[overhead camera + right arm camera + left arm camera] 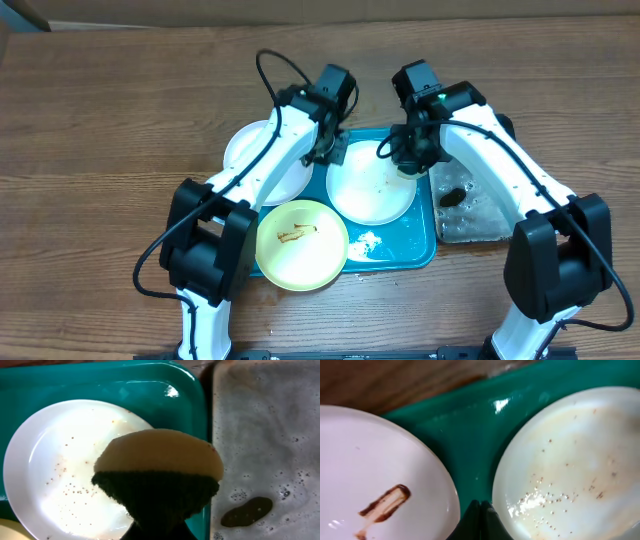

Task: Clean dirty plates on tray and stack at the side
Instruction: 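Lift the sponge off the plate and move it over the basin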

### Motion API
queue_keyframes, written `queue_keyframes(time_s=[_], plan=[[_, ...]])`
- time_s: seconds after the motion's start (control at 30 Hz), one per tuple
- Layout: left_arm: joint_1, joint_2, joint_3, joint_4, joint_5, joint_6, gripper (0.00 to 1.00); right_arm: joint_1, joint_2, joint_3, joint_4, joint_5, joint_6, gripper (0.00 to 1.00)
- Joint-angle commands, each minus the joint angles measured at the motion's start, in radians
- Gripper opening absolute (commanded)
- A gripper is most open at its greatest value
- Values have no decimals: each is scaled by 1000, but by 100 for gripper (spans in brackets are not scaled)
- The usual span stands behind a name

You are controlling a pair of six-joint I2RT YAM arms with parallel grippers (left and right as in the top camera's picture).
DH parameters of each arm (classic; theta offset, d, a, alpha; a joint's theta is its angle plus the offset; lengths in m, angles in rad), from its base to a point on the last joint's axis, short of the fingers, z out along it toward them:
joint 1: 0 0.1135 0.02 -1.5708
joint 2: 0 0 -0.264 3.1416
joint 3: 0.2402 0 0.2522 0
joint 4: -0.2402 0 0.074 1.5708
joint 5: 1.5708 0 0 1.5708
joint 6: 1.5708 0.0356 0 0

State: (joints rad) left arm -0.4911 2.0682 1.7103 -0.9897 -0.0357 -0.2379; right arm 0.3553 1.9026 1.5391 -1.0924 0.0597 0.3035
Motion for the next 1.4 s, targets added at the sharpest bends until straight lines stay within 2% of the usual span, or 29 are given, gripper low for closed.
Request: queue_keyframes(time_s=[0.0,0.1,0.13,0.2,0.3,0.4,0.47,0.73,0.87,0.97,1.17,1.23,1.37], plan=[[-7,-49,52,-7,-42,-18,4,-7,-18,16,2,6,11,4],[-7,-50,54,-8,-5,-17,4,-8,-18,16,-3,5,10,4],[-7,-49,53,-8,16,-17,7,-9,-18,16,-3,5,10,4],[-7,-48,52,-4,51,-11,11,-9,-18,16,-4,5,10,16],[-7,-48,52,16,78,3,29,-10,-18,16,-6,-10,4,28],[-7,-48,52,35,113,24,41,-18,-17,16,-11,-16,3,30],[-7,-47,52,43,115,25,50,-36,-17,16,-13,-31,3,37],[-7,-45,-35,126,177,36,60,-164,-17,15,-34,-130,-24,35],[-7,-45,-106,187,219,35,61,-200,-17,13,-53,-132,-46,36],[-7,-45,-145,214,220,32,59,-200,-15,11,-64,-133,-47,30],[-7,-45,-158,225,220,32,61,-165,8,-11,-52,-201,-50,34],[-7,-45,-158,228,220,32,64,-146,30,-24,-42,-212,-50,41],[-7,-45,-158,229,220,32,64,-110,72,-50,-19,-212,-50,38]])
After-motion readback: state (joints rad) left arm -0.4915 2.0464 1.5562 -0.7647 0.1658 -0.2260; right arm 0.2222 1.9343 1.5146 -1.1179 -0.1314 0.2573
